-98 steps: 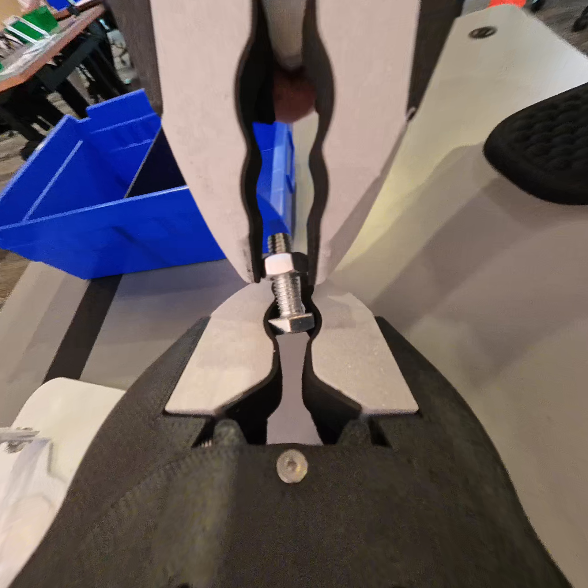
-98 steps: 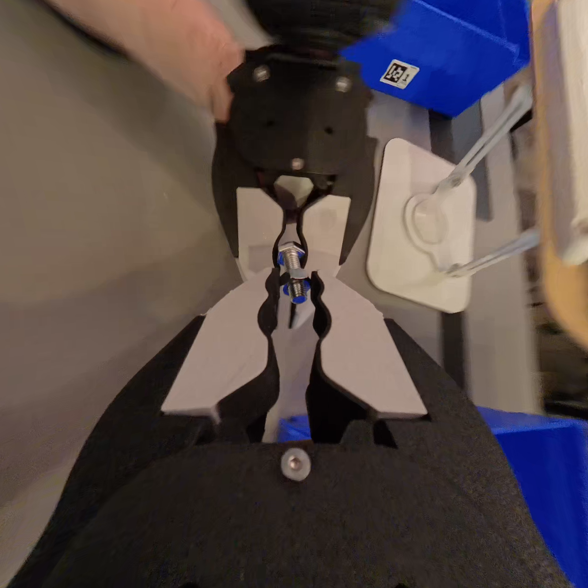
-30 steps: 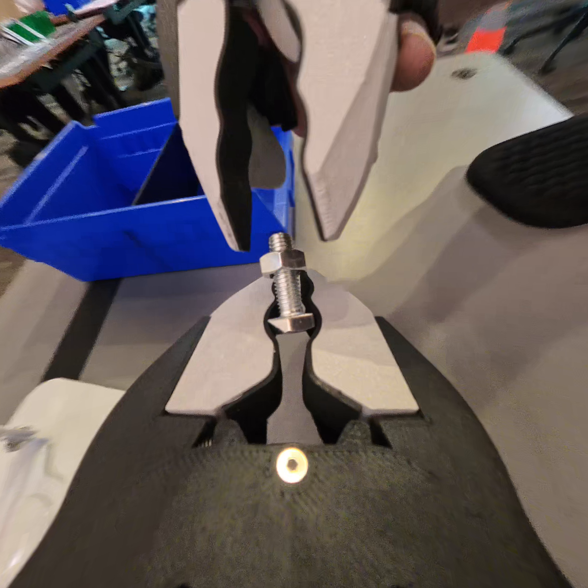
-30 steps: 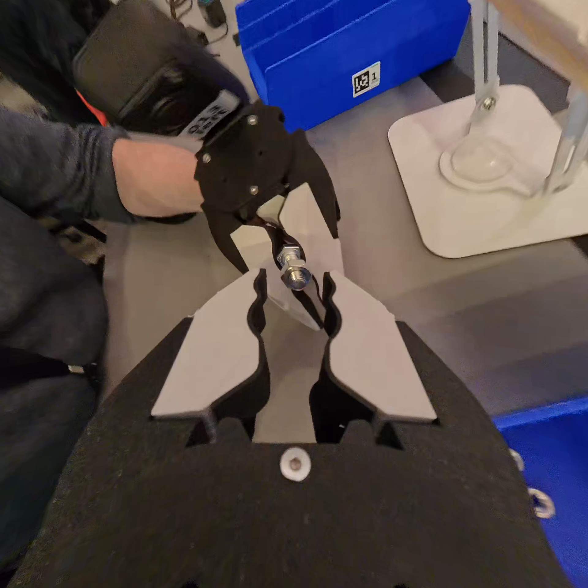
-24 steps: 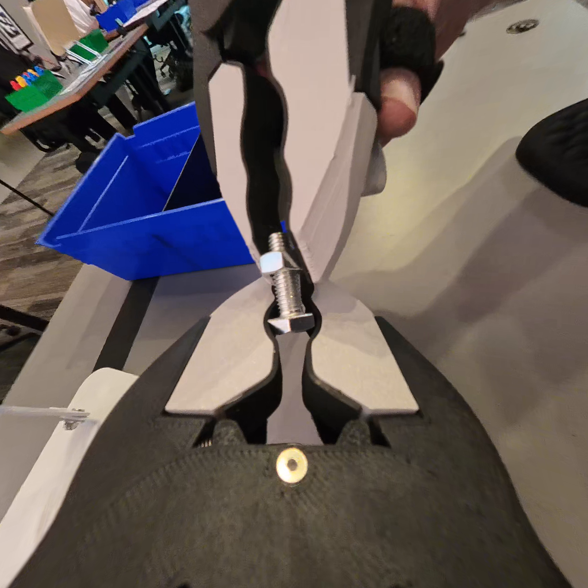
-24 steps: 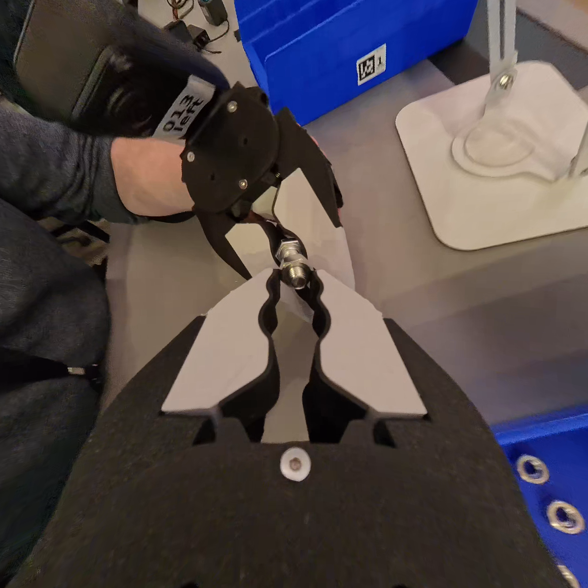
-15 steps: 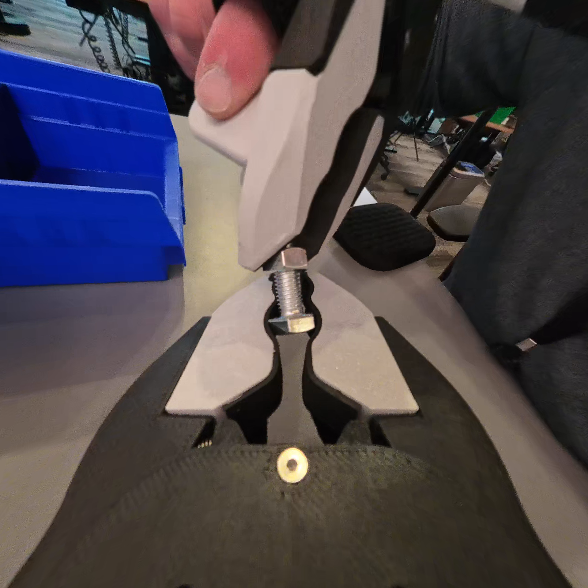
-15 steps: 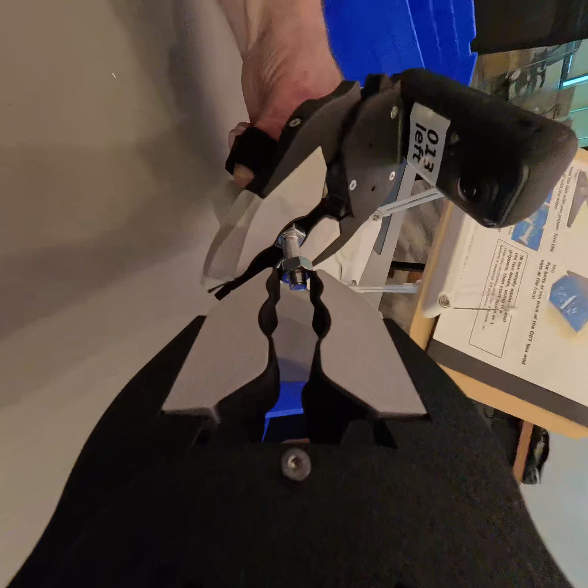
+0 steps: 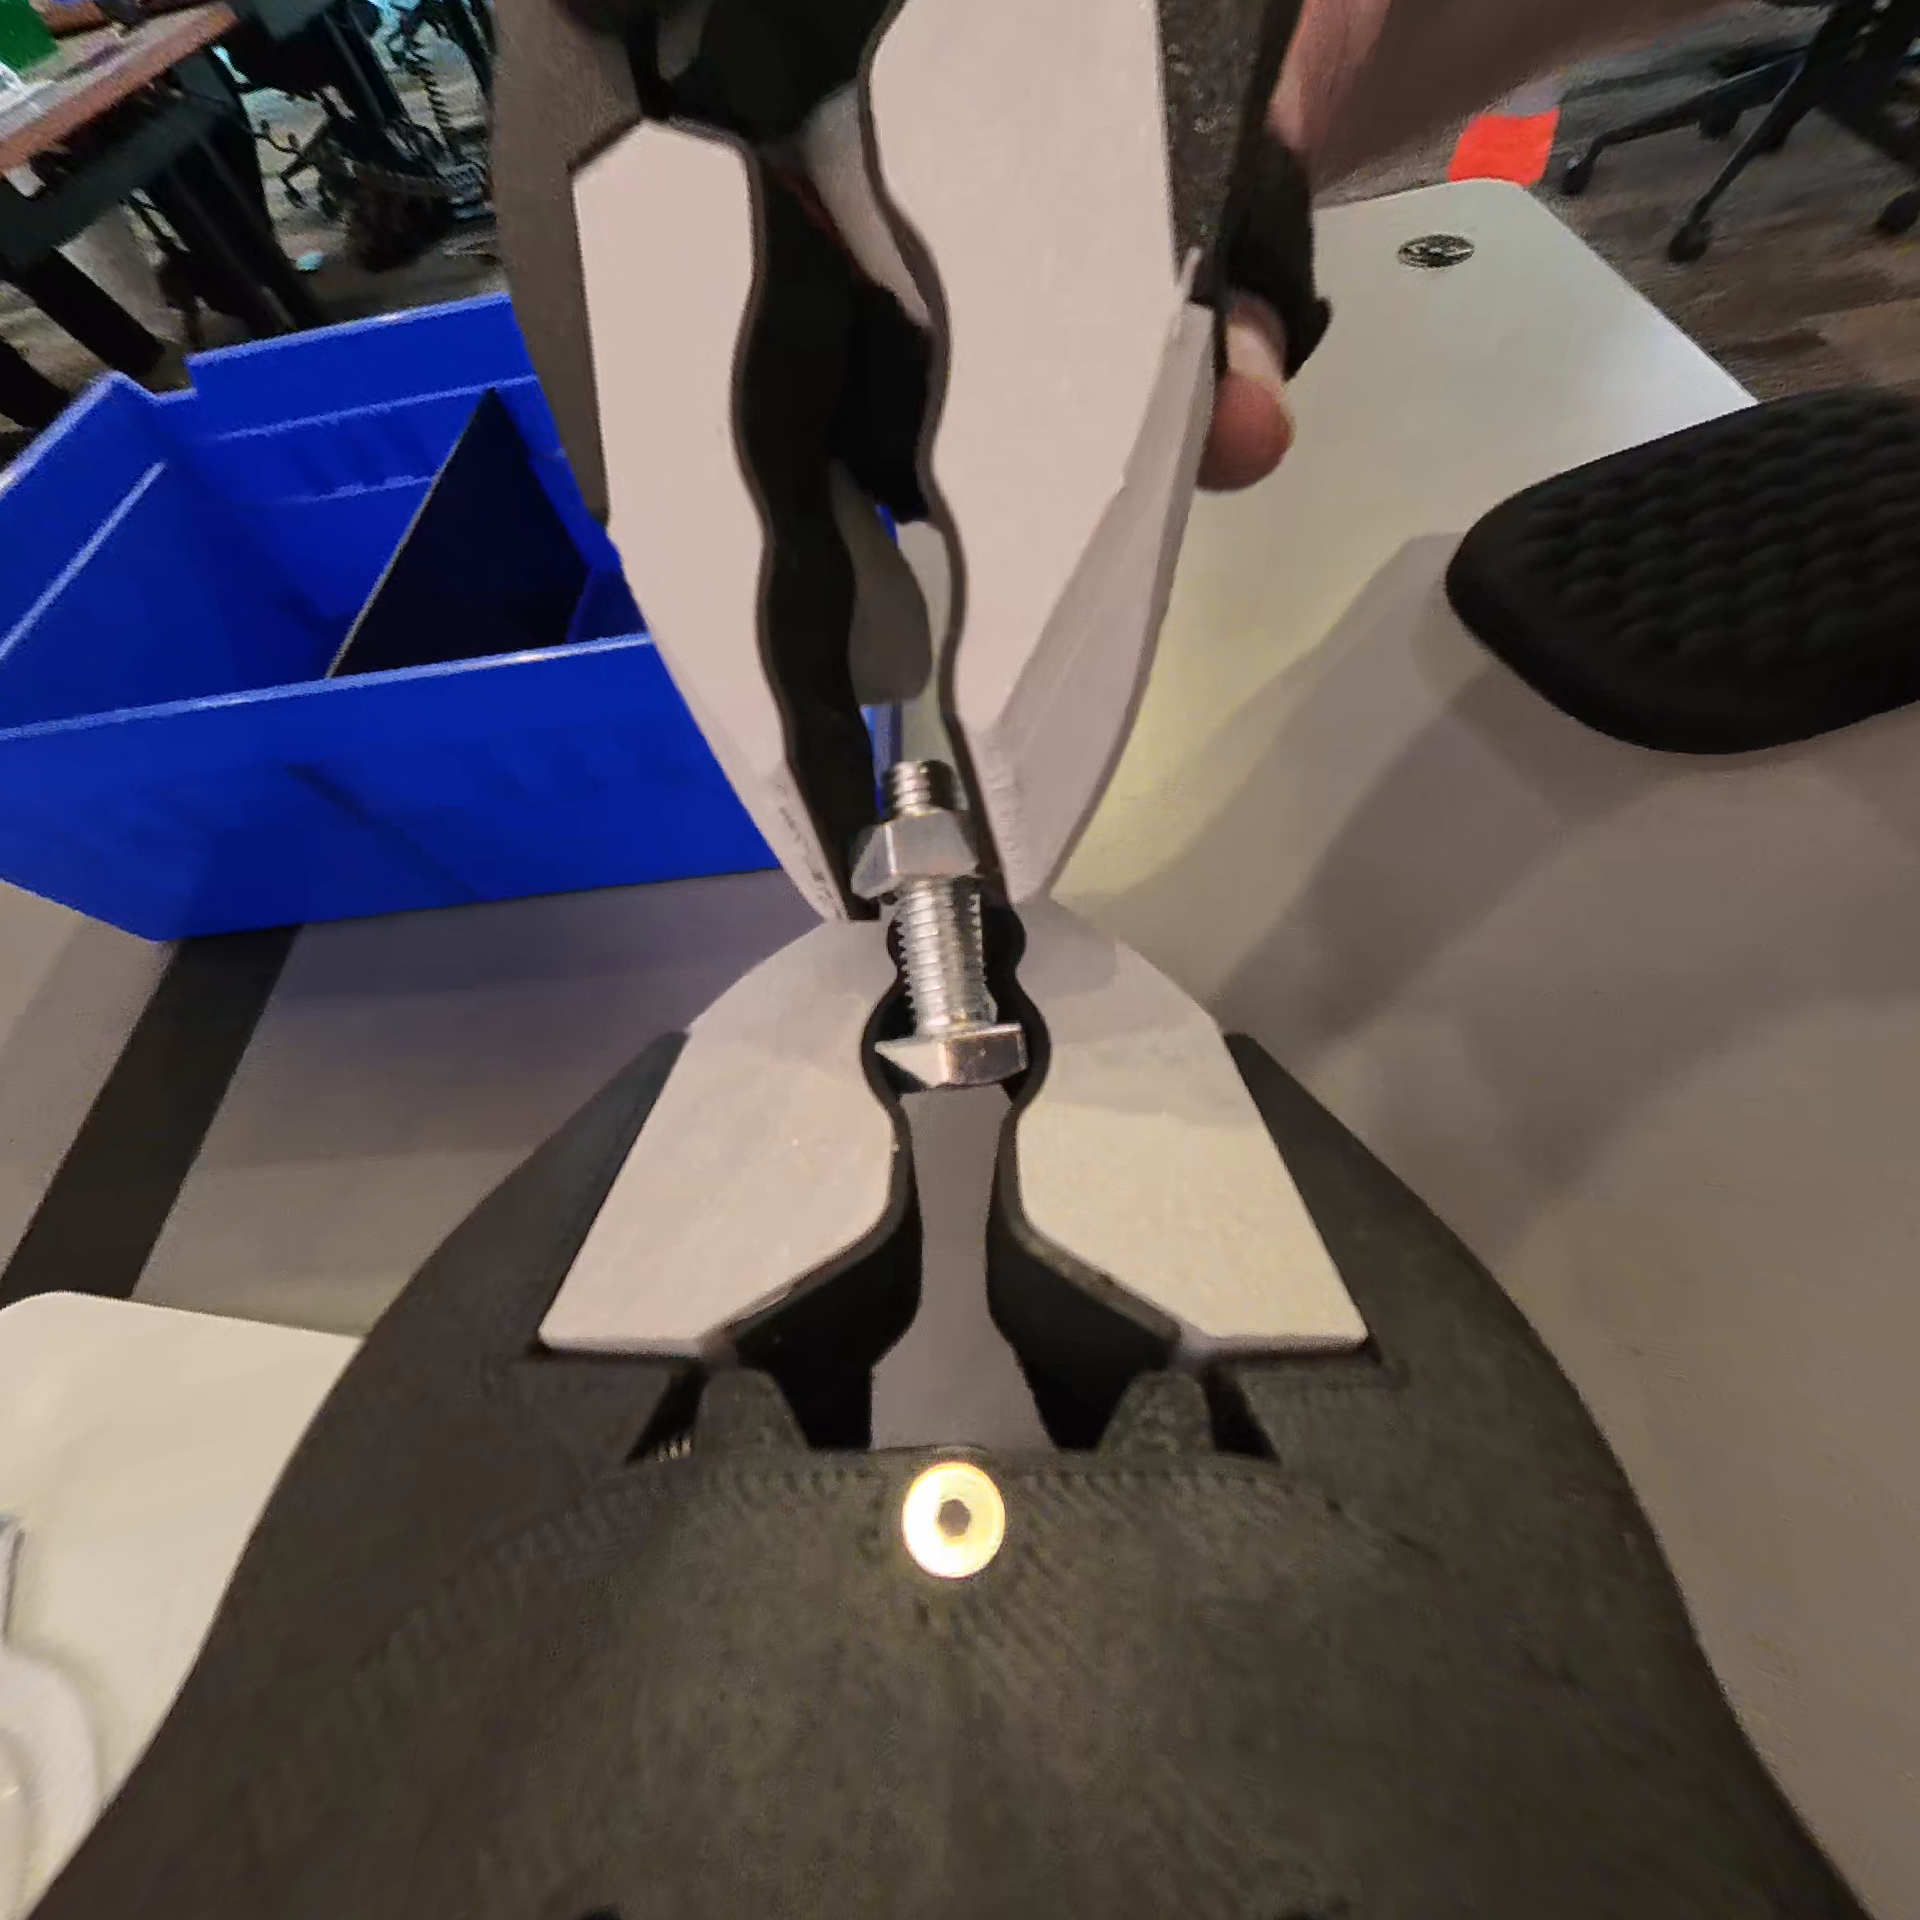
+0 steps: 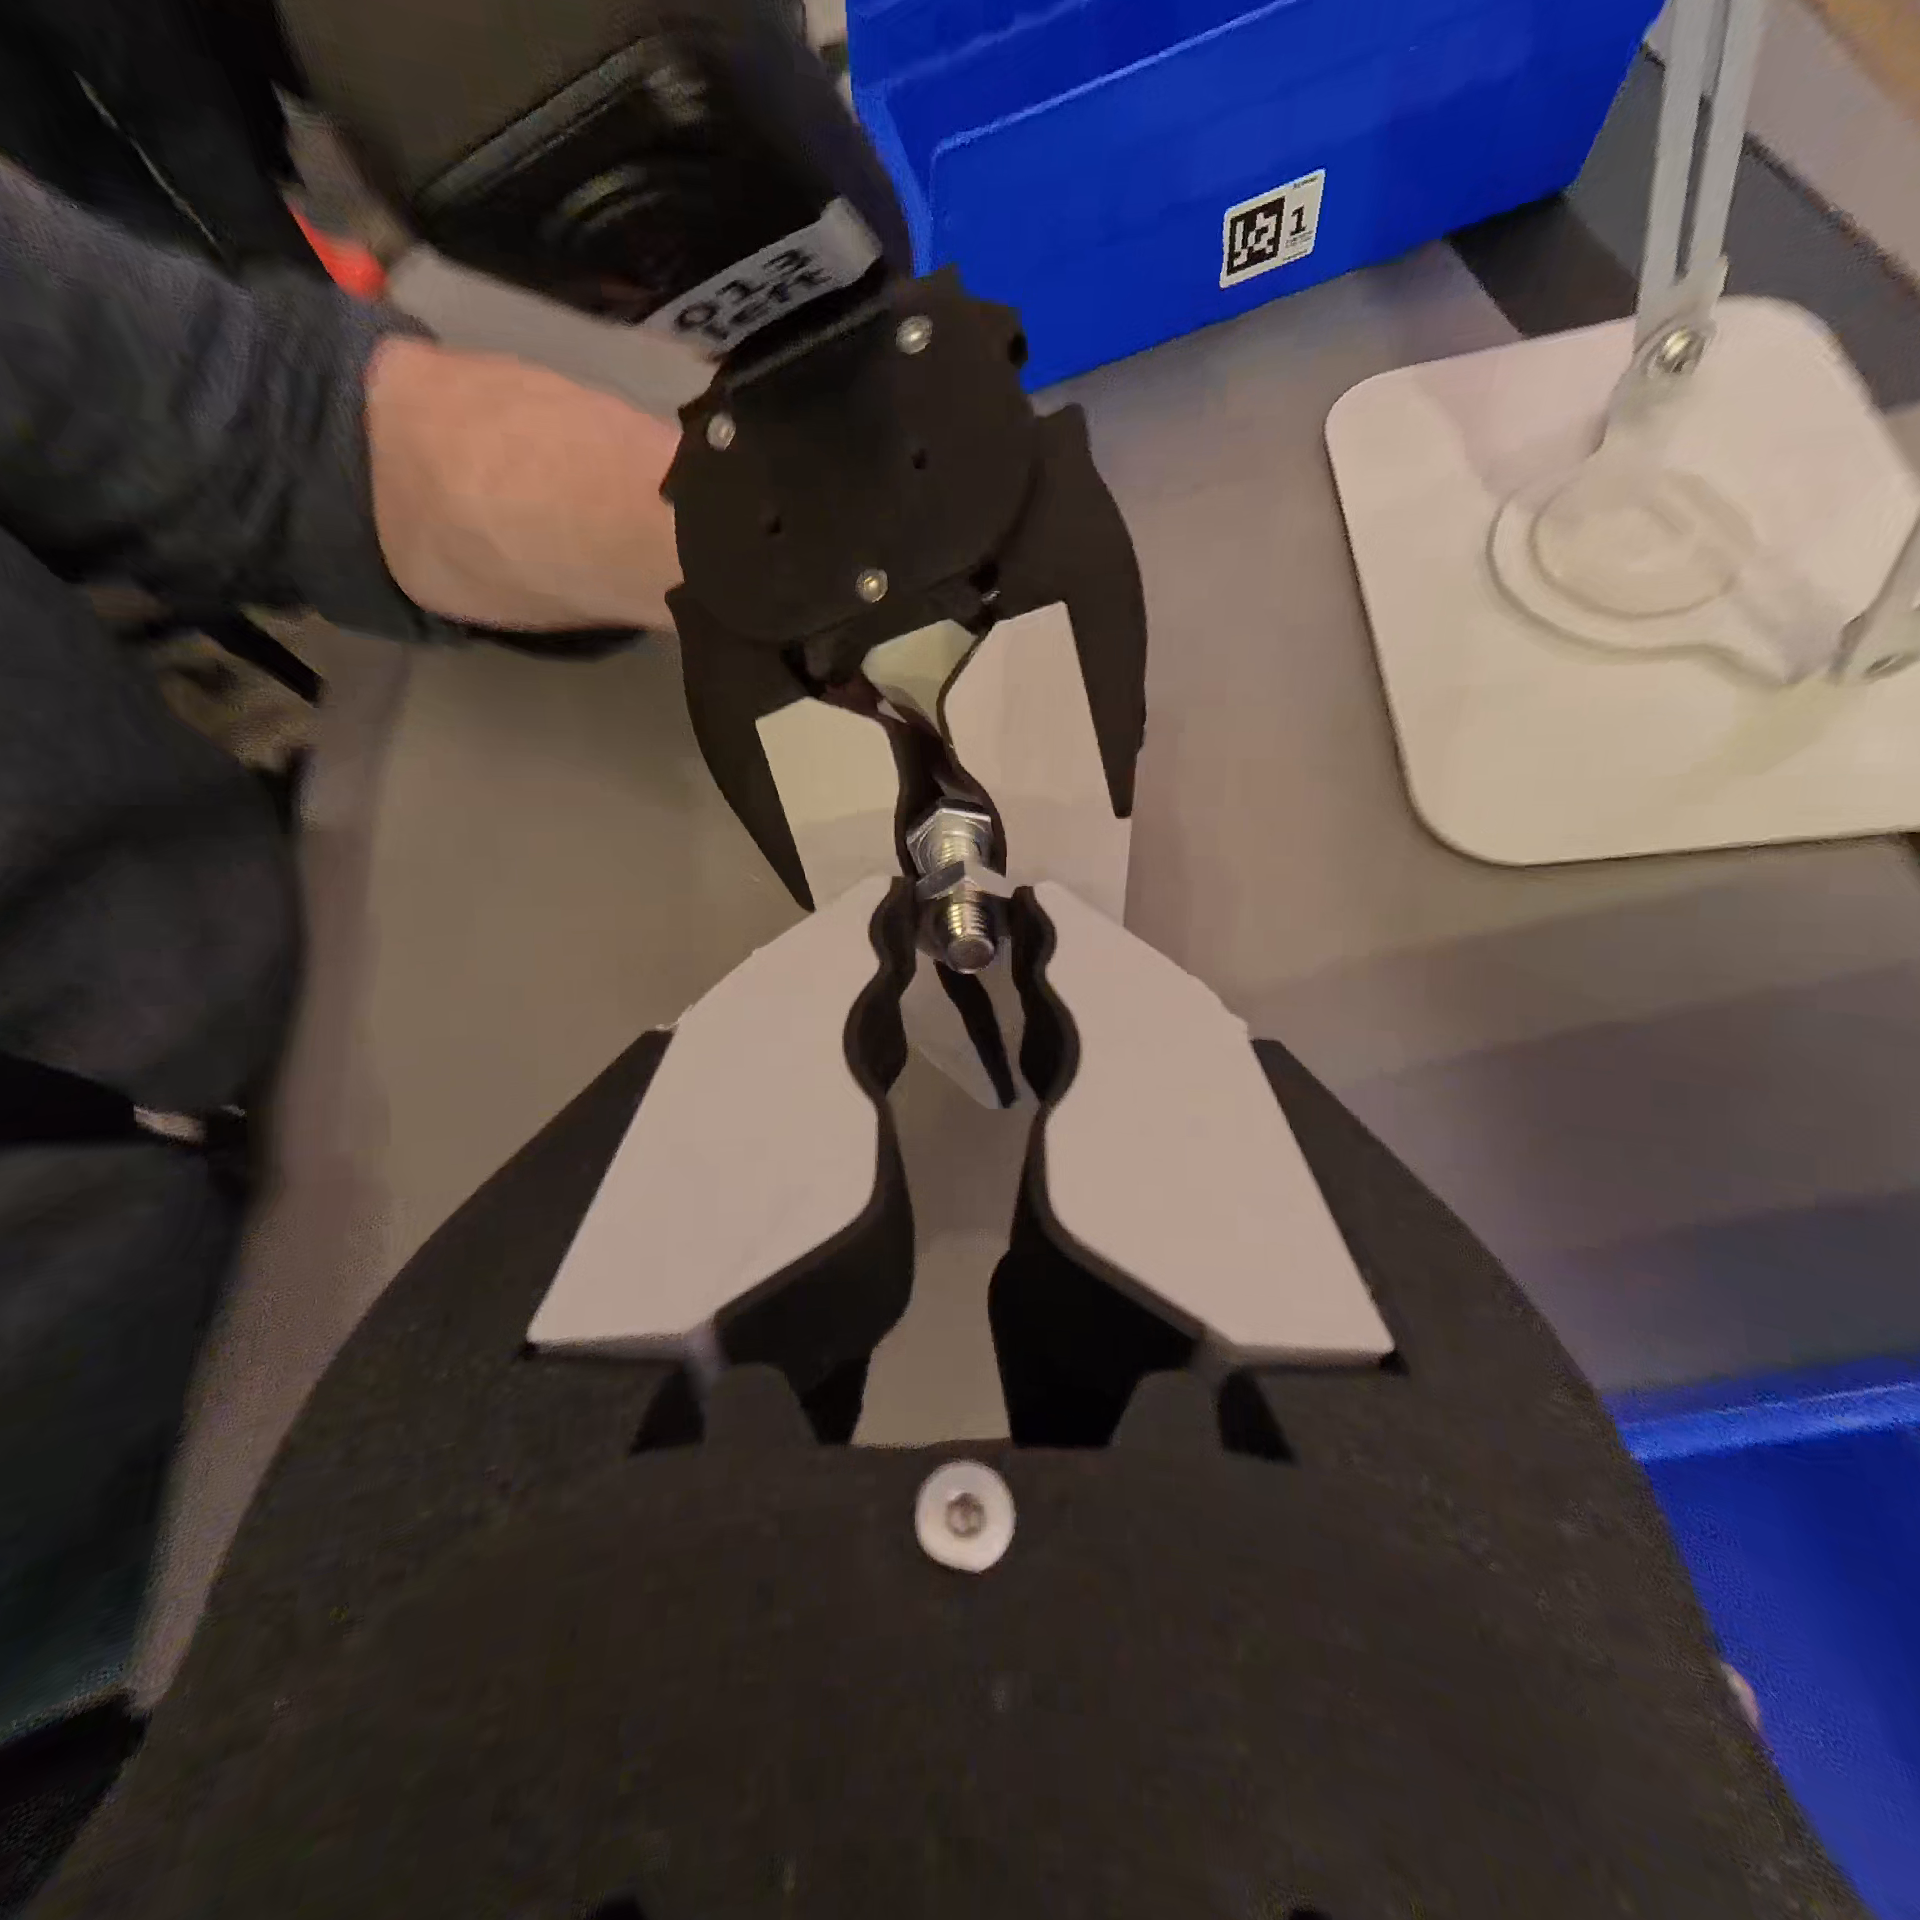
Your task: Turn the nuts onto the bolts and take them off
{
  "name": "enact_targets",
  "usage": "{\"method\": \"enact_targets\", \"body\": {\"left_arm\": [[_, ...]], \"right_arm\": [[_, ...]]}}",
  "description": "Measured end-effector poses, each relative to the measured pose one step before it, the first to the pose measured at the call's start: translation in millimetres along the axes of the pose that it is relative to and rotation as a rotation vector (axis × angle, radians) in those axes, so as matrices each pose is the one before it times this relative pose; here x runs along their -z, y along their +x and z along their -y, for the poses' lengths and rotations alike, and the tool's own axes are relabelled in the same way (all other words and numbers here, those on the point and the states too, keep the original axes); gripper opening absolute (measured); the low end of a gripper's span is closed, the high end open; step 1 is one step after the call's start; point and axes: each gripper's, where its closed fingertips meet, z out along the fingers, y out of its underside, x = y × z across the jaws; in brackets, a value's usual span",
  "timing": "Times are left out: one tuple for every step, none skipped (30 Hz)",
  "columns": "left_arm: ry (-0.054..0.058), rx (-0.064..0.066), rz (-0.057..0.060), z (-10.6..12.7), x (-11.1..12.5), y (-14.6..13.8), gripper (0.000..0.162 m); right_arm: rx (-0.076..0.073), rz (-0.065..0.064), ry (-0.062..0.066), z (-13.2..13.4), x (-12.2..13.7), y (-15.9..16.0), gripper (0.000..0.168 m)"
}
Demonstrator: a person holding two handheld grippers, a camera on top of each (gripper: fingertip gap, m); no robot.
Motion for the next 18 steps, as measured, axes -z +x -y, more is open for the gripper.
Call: {"method": "enact_targets", "body": {"left_arm": [[-0.0027,0.0097,-0.0112,-1.09,-1.34,1.19,0.01],[0.0073,0.0264,-0.0308,0.15,-0.86,2.95,0.01],[0.0245,0.056,-0.0758,2.26,0.5,6.54,0.01],[0.0243,0.072,-0.105,2.15,1.14,9.09,0.01],[0.028,0.0435,-0.0555,2.12,1.05,3.99,0.009],[0.0044,0.0417,-0.064,-1.35,-0.63,5.87,0.01],[-0.0059,0.0376,-0.0794,-3.49,-1.17,8.14,0.01],[0.0208,-0.0067,-0.0091,0.37,0.31,0.89,0.01],[0.0141,0.0003,0.0104,1.63,0.82,-1.54,0.01],[0.0033,-0.0028,0.0073,2.02,0.88,-0.7,0.01],[0.003,-0.033,0.0372,2.26,1.85,-3.04,0.01],[-0.0125,-0.0379,0.0522,-0.05,1.92,-4.8,0.01],[-0.0236,-0.0345,0.0541,-1.88,1.44,-5.35,0.01],[-0.0061,-0.0316,0.0474,0.15,1.02,-4.38,0.01],[0.0,-0.0264,0.0381,1.31,0.6,-3.2,0.01],[0.0004,-0.0229,0.0376,1.59,0.1,-3.39,0.01],[-0.0026,-0.0158,0.03,0.9,-0.1,-2.82,0.01],[-0.0095,-0.0217,0.031,-0.44,-0.4,-2.68,0.01]], "right_arm": [[0.0828,-0.0338,-0.0274,-1.53,-0.14,0.34,0.017],[0.1234,-0.0491,-0.0347,-0.7,0.09,-0.34,0.018],[0.191,-0.0716,-0.0455,-0.25,0.43,-0.59,0.018],[0.2414,-0.0942,-0.0646,-0.56,0.33,0.82,0.018],[0.2526,-0.092,-0.0802,-1.35,0.06,1.42,0.018],[0.2072,-0.0509,-0.064,0.67,-0.02,-1.24,0.018],[0.1014,-0.0095,-0.0323,2.29,-0.26,-1.64,0.017],[0.0137,0.0023,-0.0118,0.46,-0.52,0.34,0.018],[-0.0312,0.0065,0.0111,-0.81,-0.13,1.21,0.018],[-0.08,0.0102,0.0357,0.0,1.23,2.25,0.021],[-0.1323,0.0059,0.0527,1.38,2.98,5.48,0.03],[-0.1597,0.0241,0.0595,2.5,3.8,5.1,0.036],[-0.1698,0.0525,0.0553,2.28,3.42,2.14,0.042],[-0.1757,0.0722,0.0407,0.4,1.98,-0.23,0.043],[-0.1654,0.0646,0.0287,-1.32,0.71,0.45,0.042],[-0.1312,0.0512,0.0286,-1.93,-0.25,0.95,0.042],[-0.0869,0.055,0.0267,-2.04,-0.92,-1.83,0.04],[-0.0509,0.0392,0.0222,-1.52,-1.43,-2.21,0.037]]}}
